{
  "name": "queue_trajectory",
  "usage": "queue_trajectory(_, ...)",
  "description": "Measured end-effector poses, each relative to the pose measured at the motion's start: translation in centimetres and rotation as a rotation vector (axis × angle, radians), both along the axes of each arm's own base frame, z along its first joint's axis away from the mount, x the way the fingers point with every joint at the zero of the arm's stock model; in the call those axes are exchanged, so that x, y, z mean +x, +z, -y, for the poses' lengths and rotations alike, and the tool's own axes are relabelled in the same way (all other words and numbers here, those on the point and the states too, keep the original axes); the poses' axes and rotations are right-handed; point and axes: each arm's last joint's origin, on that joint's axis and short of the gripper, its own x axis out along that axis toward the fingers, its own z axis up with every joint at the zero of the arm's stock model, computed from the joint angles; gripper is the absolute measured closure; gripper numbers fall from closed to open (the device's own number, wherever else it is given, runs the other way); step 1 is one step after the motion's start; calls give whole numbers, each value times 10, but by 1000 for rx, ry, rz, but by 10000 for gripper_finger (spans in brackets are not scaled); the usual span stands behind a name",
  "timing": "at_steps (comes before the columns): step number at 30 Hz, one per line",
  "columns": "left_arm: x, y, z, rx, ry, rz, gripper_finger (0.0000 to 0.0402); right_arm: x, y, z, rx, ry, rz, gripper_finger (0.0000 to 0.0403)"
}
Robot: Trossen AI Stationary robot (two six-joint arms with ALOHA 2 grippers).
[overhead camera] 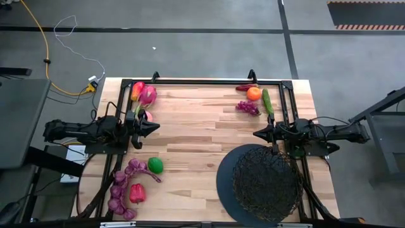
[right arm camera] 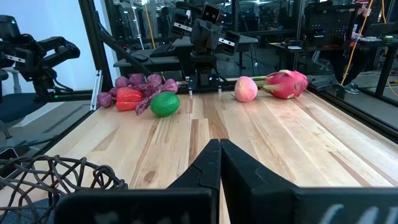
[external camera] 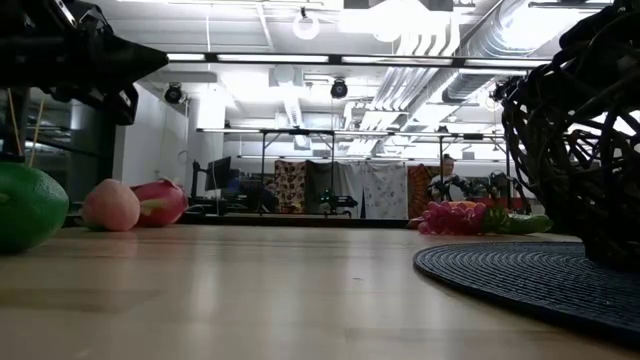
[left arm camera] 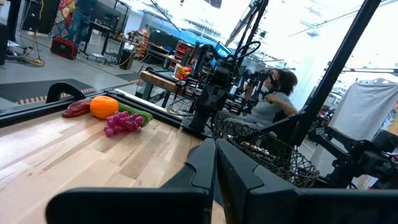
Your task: Build produce basket
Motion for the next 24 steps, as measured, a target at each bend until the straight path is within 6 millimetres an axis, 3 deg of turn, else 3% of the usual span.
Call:
queue_trajectory(18, 0, 1, 0, 0, 2, 9, 396, 0, 0, 0, 0, 0, 0, 403)
queue_trajectory(24, -5, 19, -2, -165, 48, 245, 396, 0, 0, 0, 0, 0, 0, 403)
